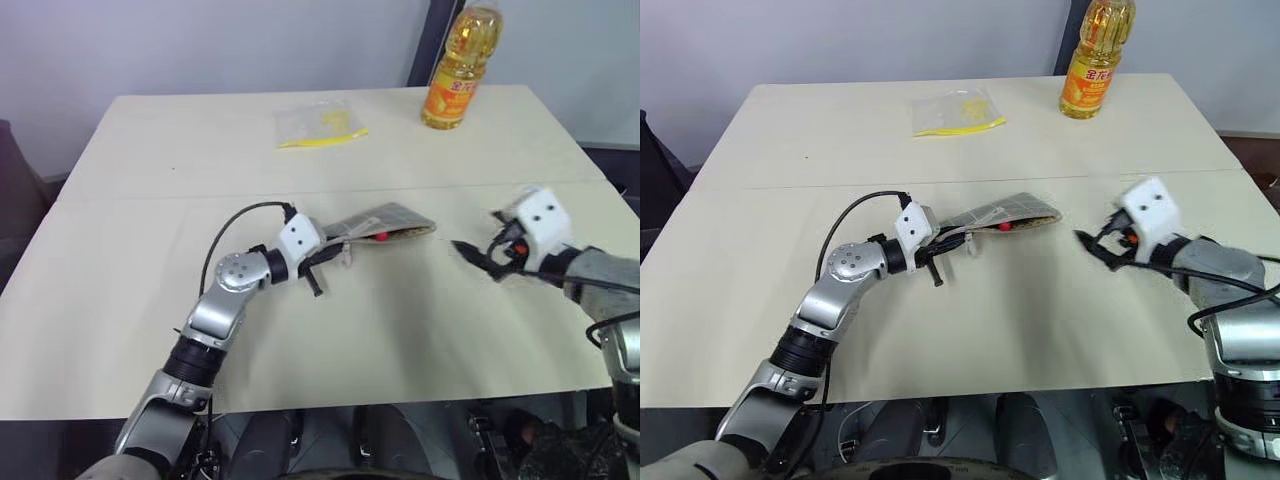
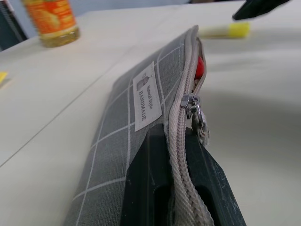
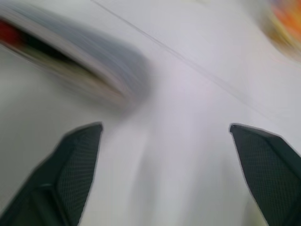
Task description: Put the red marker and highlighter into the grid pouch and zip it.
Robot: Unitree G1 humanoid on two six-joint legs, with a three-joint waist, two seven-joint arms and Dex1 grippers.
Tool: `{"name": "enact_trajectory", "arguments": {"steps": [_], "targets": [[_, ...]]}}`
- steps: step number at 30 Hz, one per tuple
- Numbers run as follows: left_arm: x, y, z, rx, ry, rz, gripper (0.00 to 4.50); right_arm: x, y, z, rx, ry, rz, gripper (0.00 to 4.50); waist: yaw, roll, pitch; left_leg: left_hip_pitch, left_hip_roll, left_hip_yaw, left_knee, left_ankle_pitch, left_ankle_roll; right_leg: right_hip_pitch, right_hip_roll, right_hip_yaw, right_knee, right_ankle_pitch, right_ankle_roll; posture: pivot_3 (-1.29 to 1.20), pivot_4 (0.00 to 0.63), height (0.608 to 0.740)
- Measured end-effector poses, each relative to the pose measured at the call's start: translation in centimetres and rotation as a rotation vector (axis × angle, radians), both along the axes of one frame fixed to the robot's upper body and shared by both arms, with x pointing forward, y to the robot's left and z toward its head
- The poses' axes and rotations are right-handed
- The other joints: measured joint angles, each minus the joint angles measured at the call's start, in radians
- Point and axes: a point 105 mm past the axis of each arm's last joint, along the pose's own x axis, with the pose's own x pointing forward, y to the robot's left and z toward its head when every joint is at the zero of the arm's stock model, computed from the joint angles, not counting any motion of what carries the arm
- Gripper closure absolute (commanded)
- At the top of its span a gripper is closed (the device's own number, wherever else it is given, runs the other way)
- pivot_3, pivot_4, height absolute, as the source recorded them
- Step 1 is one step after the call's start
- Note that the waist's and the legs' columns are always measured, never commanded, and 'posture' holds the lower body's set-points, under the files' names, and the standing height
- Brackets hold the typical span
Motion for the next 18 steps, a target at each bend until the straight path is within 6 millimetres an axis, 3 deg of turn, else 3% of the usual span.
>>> {"name": "enact_trajectory", "arguments": {"steps": [4,11,13,15,18], "targets": [[0.1,-0.2,0.0,-0.016,0.004,0.014,4.5,-0.2,-4.5,-2.7,0.02,0.032,-0.248,0.05,0.003,0.001,-0.001,0.0,0.0,0.0,-0.001,0.0,0.0,-0.001,0.001,0.0,0.001,0.0,0.0,0.0,0.15,0.74],[0.1,-0.4,0.0,-0.019,0.007,0.013,4.5,0.6,-6.5,-4.5,0.19,0.024,-0.427,0.05,0.003,0.002,-0.001,0.0,0.0,0.0,0.0,0.0,0.0,0.0,0.001,0.0,0.001,0.0,0.0,0.0,0.15,0.74],[0.1,-0.4,0.0,-0.02,0.007,0.014,4.5,0.7,-6.8,-4.7,0.264,0.023,-0.461,0.55,0.003,0.002,-0.001,0.0,0.0,0.0,0.0,0.0,0.0,0.0,0.001,0.0,0.001,0.0,0.0,0.0,0.15,0.74],[0.1,-0.4,0.0,-0.021,0.007,0.016,4.5,0.7,-6.9,-5.0,0.313,0.03,-0.477,1.33,0.004,0.002,-0.001,0.0,0.0,0.0,0.0,0.0,0.0,0.0,0.001,0.0,0.001,0.0,0.0,0.0,0.15,0.74],[0.2,-0.3,0.0,-0.02,0.005,0.023,4.5,0.6,-6.9,-5.1,0.338,0.037,-0.484,2.91,0.003,0.002,-0.001,0.0,0.0,0.0,0.0,0.0,0.0,0.0,0.001,0.0,0.001,0.0,0.0,0.0,0.15,0.74]]}}
